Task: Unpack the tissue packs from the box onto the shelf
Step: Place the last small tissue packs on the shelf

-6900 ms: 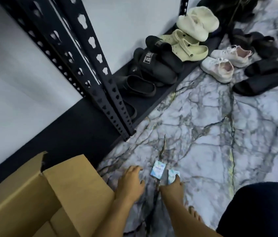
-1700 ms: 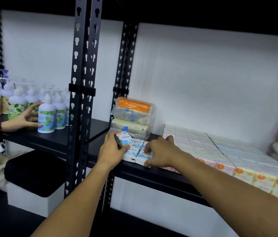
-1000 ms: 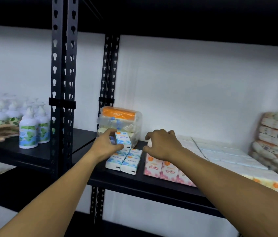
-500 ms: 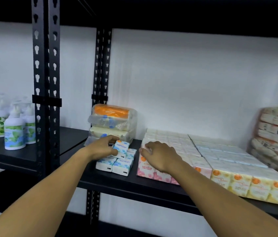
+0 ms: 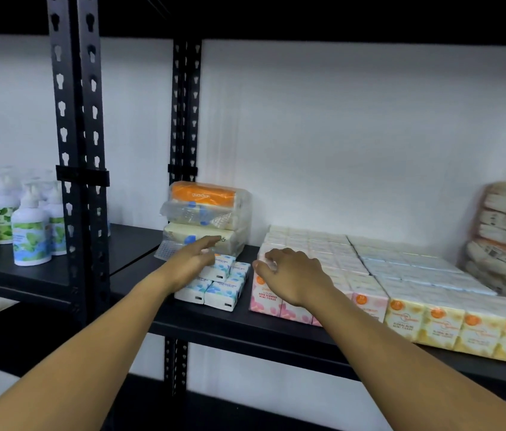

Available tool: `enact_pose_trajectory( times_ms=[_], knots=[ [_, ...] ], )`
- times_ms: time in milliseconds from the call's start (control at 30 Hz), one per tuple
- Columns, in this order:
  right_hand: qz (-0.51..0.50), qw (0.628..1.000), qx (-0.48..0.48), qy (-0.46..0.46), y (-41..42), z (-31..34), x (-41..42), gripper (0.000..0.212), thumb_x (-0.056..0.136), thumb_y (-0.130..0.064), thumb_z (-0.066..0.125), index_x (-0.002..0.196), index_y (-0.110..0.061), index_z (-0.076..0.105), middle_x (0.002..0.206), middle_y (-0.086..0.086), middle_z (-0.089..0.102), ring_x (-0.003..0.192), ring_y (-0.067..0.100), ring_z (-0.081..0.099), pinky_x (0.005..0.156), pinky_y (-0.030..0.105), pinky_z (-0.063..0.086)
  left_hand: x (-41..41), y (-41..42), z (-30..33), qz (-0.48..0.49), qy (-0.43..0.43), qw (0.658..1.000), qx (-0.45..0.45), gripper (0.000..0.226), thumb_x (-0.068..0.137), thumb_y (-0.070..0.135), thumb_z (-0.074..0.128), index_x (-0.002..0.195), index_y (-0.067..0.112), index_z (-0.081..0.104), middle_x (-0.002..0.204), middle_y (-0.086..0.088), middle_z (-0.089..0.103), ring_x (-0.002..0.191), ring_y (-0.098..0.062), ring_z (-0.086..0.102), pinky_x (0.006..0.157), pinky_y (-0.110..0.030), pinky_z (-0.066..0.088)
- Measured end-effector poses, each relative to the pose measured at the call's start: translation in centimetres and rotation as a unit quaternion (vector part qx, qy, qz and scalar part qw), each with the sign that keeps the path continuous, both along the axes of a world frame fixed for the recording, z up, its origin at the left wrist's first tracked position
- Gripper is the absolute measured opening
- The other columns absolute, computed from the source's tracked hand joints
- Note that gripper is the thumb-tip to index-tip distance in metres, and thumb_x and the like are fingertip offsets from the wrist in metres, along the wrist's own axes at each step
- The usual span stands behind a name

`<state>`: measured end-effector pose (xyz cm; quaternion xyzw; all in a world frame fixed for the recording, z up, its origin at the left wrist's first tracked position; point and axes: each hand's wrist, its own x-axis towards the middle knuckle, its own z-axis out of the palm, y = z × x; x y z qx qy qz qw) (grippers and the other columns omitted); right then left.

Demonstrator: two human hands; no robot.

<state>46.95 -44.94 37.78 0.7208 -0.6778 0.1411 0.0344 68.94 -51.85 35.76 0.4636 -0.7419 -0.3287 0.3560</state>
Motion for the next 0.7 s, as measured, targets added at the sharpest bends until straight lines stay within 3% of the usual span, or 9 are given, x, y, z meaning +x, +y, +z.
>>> enact_pose_trajectory(
  times_ms=[167,300,500,600,700],
  knots=[
    [0.0,1.0,-0.002,-0.002,-0.12,-0.11,-0.11,0.063,0.096,-0.064,0.025,0.141,-0.025,0.047,0.145,0.003,0.048,0.131,0.027,0.042,0.104,0.046,0.031,-0.6,-0.09,-0.5,0.018,-0.097,0.994,-0.048,0.041,0.088,0.035,0.052,0.128,0.036,0.059,0.138,0.008,0.055,0.126,-0.014,0.048,0.104,-0.032,0.035],
    [0.001,1.0,-0.001,-0.005,-0.2,-0.17,-0.19,0.063,0.096,-0.064,0.026,0.14,-0.025,0.047,0.144,0.002,0.048,0.131,0.027,0.042,0.104,0.046,0.029,-0.48,-0.2,-0.64,0.019,-0.095,0.994,-0.05,0.036,0.096,0.02,0.052,0.13,0.03,0.059,0.138,0.006,0.055,0.125,-0.013,0.047,0.098,-0.026,0.032],
    [0.004,1.0,-0.006,-0.015,-0.48,-0.29,-0.35,0.059,0.095,-0.064,0.027,0.132,-0.026,0.052,0.137,0.002,0.052,0.126,0.027,0.045,0.101,0.046,0.031,-0.62,-0.42,-0.71,0.024,-0.094,0.994,-0.046,0.036,0.096,0.018,0.052,0.129,0.029,0.06,0.137,0.004,0.056,0.124,-0.014,0.049,0.098,-0.026,0.034],
    [0.005,1.0,-0.005,-0.014,-0.58,-0.4,-0.37,0.058,0.094,-0.065,0.026,0.125,-0.024,0.055,0.132,0.002,0.055,0.122,0.027,0.047,0.099,0.046,0.032,-0.66,-0.33,-0.65,0.029,-0.102,0.993,-0.043,0.038,0.093,0.024,0.053,0.13,0.033,0.059,0.14,0.005,0.055,0.127,-0.015,0.047,0.105,-0.031,0.034],
    [0.007,1.0,-0.005,-0.018,-0.66,-0.29,-0.41,0.059,0.094,-0.065,0.026,0.124,-0.023,0.055,0.132,0.002,0.055,0.122,0.027,0.047,0.099,0.047,0.032,-0.53,0.34,-0.44,0.038,-0.108,0.992,-0.054,0.062,0.08,0.041,0.047,0.142,0.04,0.045,0.153,0.007,0.041,0.138,-0.018,0.039,0.116,-0.041,0.028]
  ],
)
